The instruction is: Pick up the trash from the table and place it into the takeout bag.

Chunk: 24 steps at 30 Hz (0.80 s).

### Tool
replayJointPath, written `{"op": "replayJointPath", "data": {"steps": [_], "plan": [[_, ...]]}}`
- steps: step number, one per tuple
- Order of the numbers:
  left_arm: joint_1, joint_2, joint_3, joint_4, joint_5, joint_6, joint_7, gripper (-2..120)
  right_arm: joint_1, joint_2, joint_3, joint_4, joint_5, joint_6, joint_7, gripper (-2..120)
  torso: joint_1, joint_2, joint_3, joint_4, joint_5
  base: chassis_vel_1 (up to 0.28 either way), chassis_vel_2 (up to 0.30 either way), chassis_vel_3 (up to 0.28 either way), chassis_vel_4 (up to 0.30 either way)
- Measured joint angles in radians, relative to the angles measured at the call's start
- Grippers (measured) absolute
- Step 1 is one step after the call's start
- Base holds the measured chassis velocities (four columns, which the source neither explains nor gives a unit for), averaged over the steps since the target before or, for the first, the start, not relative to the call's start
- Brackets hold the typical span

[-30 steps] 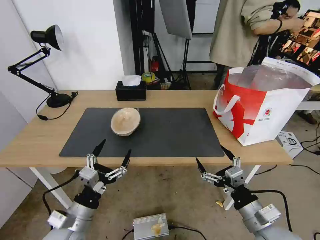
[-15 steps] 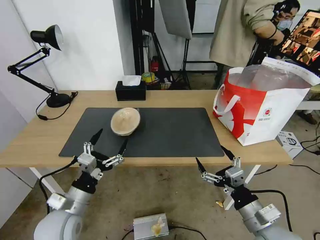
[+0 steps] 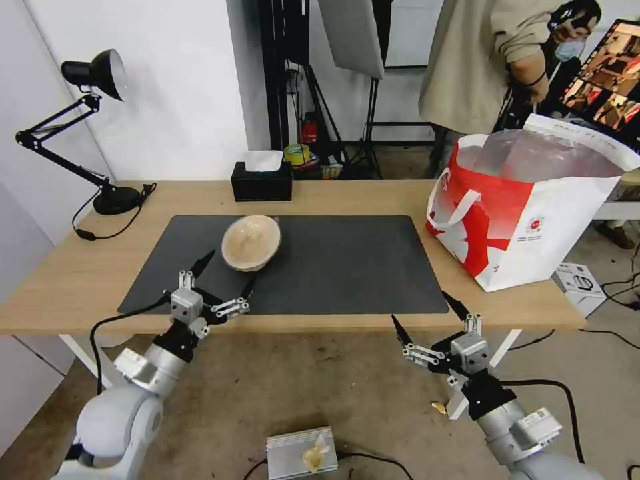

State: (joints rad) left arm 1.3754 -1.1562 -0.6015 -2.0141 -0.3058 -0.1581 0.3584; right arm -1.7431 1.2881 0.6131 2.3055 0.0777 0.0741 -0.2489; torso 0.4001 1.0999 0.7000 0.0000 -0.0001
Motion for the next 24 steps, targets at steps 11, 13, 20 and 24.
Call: {"op": "replayJointPath", "data": {"steps": [11,13,20,24], "plan": [[-0.037,0.109,0.031,0.052,-0.008,0.0,0.001,100,0.0,0.0,0.0,0.0,0.0,0.0,0.0,100,0.0,0.0,0.0,0.0001,0.0,0.0,0.0,0.0,0.0],[-0.04,0.115,0.033,0.055,-0.008,0.0,0.001,100,0.0,0.0,0.0,0.0,0.0,0.0,0.0,100,0.0,0.0,0.0,0.0001,0.0,0.0,0.0,0.0,0.0],[-0.096,0.18,0.068,0.098,-0.005,-0.001,0.003,100,0.0,0.0,0.0,0.0,0.0,0.0,0.0,100,0.0,0.0,0.0,0.0,0.0,0.0,0.0,0.0,0.0],[-0.131,0.203,0.086,0.115,-0.004,-0.001,0.004,100,0.0,0.0,0.0,0.0,0.0,0.0,0.0,100,0.0,0.0,0.0,0.0,0.0001,0.0,0.0,0.0,0.0]]}}
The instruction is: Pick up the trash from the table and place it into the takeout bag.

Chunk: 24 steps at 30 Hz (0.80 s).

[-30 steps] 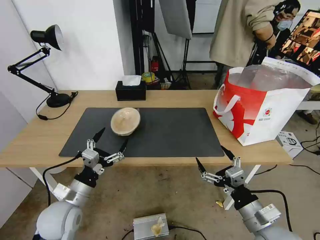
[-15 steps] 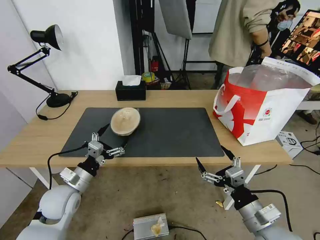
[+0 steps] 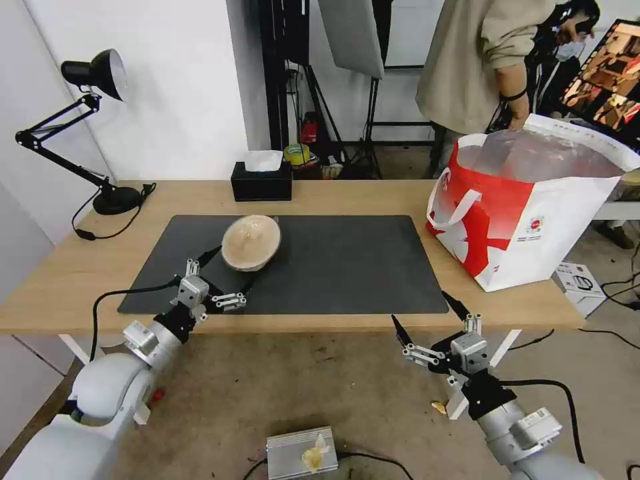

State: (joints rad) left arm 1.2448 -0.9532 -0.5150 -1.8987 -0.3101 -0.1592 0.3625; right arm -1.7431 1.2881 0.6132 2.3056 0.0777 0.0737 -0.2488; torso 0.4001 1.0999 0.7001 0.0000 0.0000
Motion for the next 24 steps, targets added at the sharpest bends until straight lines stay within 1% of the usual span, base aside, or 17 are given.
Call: {"op": "replayJointPath", "data": {"steps": [12,24], "plan": [[-0.068,0.058,0.05,0.042,-0.003,-0.002,0.006,100,0.0,0.0,0.0,0.0,0.0,0.0,0.0,100,0.0,0.0,0.0,0.0,0.0,0.0,0.0,0.0,0.0],[-0.071,0.095,0.045,0.069,0.002,0.005,0.032,100,0.0,0.0,0.0,0.0,0.0,0.0,0.0,100,0.0,0.0,0.0,0.0001,0.0,0.0,0.0,0.0,0.0]]}}
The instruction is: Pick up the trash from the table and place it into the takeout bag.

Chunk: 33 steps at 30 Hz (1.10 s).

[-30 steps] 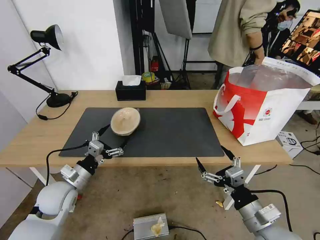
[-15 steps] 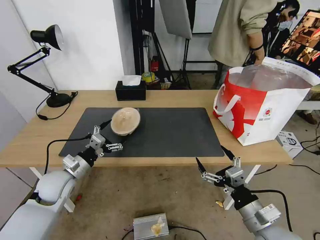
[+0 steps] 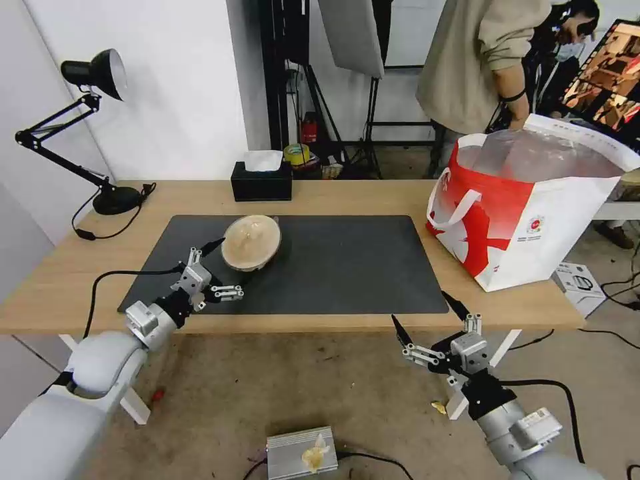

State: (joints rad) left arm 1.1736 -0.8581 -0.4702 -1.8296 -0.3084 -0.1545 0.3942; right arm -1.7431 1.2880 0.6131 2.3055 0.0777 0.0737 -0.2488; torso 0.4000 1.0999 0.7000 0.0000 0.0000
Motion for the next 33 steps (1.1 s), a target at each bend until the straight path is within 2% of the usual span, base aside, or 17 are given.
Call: {"op": "replayJointPath", "data": {"steps": [14,24,33], "plan": [[-0.031,0.002,0.018,0.034,0.035,0.002,0.022,100,0.0,0.0,0.0,0.0,0.0,0.0,0.0,100,0.0,0.0,0.0,0.0,0.0,0.0,0.0,0.0,0.0],[-0.09,-0.011,0.078,0.064,0.048,-0.005,0.035,100,0.0,0.0,0.0,0.0,0.0,0.0,0.0,100,0.0,0.0,0.0,-0.0001,0.0,0.0,0.0,0.0,0.0],[-0.111,-0.025,0.098,0.086,0.058,-0.007,0.034,100,0.0,0.0,0.0,0.0,0.0,0.0,0.0,100,0.0,0.0,0.0,0.0,0.0001,0.0,0.0,0.0,0.0]]}}
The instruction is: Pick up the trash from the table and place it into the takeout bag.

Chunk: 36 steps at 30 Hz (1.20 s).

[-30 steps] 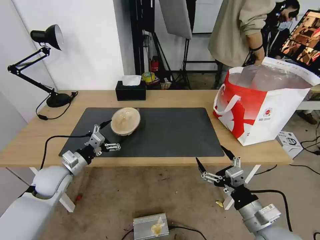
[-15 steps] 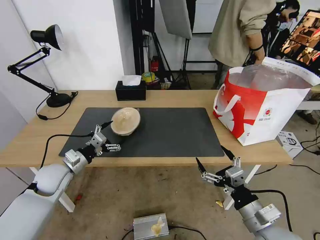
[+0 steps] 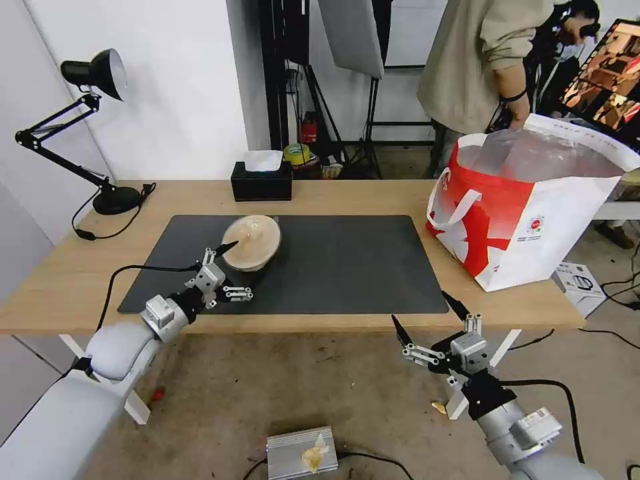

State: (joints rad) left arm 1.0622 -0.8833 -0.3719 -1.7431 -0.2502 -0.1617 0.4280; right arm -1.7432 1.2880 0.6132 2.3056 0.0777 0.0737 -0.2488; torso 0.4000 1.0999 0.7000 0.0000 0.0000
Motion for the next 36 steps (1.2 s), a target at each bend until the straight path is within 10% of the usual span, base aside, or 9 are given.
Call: {"op": "replayJointPath", "data": {"steps": [36], "plan": [[-0.102,-0.047,0.081,0.122,0.025,-0.004,0.001,100,0.0,0.0,0.0,0.0,0.0,0.0,0.0,100,0.0,0.0,0.0,0.0,0.0,0.0,0.0,0.0,0.0]]}}
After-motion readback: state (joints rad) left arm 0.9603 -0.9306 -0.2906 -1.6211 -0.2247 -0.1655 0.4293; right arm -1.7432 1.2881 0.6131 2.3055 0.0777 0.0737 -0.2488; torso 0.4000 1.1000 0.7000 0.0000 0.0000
